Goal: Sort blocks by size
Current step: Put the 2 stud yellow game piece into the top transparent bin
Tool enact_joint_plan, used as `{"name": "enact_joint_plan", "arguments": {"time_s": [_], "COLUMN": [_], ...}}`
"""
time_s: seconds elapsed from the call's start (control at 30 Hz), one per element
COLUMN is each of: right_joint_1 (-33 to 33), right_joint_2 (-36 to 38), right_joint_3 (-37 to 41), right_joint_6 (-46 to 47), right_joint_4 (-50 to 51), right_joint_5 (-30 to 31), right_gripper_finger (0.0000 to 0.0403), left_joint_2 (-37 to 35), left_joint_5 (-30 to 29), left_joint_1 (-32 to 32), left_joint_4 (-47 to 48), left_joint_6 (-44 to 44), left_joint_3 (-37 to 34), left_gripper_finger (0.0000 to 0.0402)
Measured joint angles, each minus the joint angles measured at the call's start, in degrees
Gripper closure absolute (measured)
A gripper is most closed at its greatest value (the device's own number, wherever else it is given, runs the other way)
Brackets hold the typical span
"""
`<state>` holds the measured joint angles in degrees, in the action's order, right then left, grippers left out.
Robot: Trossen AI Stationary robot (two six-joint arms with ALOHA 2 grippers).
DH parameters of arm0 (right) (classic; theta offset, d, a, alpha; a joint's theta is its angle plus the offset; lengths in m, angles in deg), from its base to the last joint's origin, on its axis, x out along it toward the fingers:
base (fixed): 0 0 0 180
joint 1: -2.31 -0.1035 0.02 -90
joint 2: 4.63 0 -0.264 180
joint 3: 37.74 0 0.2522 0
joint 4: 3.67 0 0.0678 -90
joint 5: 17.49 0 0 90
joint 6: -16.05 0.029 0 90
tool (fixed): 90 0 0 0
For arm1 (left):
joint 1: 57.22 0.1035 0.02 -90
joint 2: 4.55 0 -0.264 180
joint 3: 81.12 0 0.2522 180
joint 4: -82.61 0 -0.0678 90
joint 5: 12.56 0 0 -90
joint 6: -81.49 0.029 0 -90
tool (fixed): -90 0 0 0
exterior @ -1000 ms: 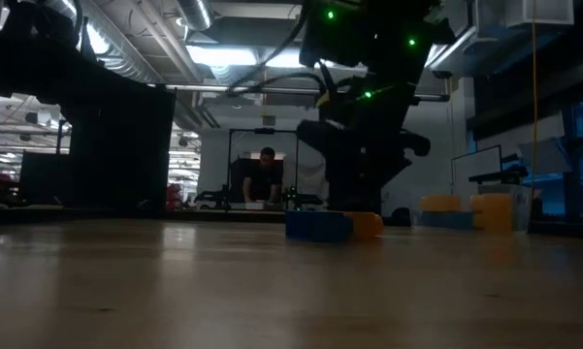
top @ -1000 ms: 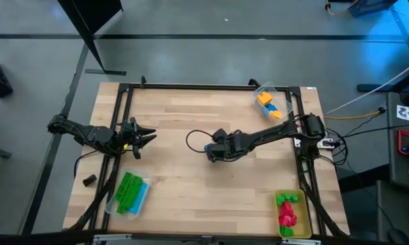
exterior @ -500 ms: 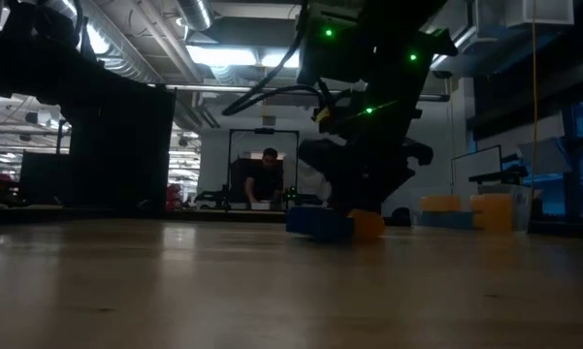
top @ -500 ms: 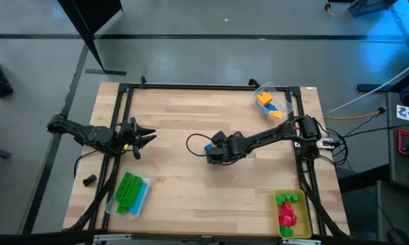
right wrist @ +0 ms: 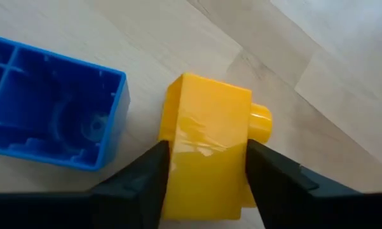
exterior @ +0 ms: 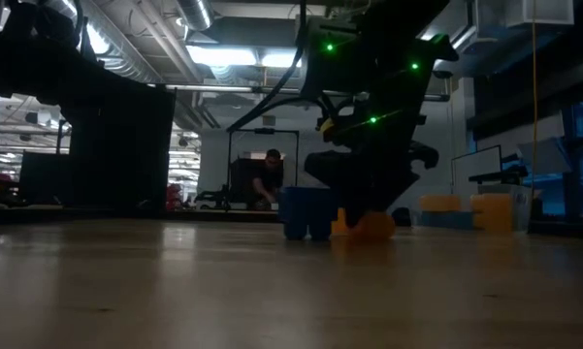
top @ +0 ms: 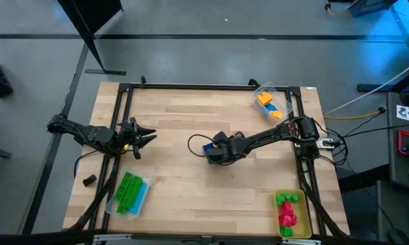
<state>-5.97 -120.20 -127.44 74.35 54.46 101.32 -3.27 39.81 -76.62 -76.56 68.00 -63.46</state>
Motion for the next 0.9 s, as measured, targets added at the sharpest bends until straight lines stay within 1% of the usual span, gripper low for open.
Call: {"name": "enact_joint_plan", "arguments": {"time_s": [0.1,0.2,0.53,0.6,0.7,0.87,0.9], "right_joint_1": [0.0,0.0,0.0,0.0,0.0,0.0,0.0], "right_joint_2": [0.0,0.1,-0.2,-0.2,-0.2,-0.2,-0.2], "right_joint_3": [0.0,-0.3,-3.9,-3.9,-4.0,-4.0,-4.0], "right_joint_6": [0.0,0.0,0.2,0.2,0.1,-0.1,-0.1], "right_joint_4": [0.5,1.6,8.5,8.7,9.2,9.5,9.7], "right_joint_5": [0.1,0.6,1.2,1.4,1.8,2.2,2.5], "right_gripper_finger": [0.0235,0.0255,0.027,0.0279,0.0308,0.038,0.0387], "left_joint_2": [0.0,0.0,0.0,0.0,0.0,0.0,0.0], "left_joint_5": [0.0,0.0,0.0,0.0,0.0,0.0,0.0], "left_joint_1": [0.0,0.0,0.0,0.0,0.0,0.0,0.0], "left_joint_4": [0.0,0.0,0.0,0.0,0.0,0.0,0.0], "left_joint_6": [0.0,0.0,0.0,0.0,0.0,0.0,0.0], "left_joint_3": [0.0,0.0,0.0,0.0,0.0,0.0,0.0], "left_gripper_finger": [0.0295,0.0295,0.0295,0.0295,0.0295,0.0295,0.0295]}}
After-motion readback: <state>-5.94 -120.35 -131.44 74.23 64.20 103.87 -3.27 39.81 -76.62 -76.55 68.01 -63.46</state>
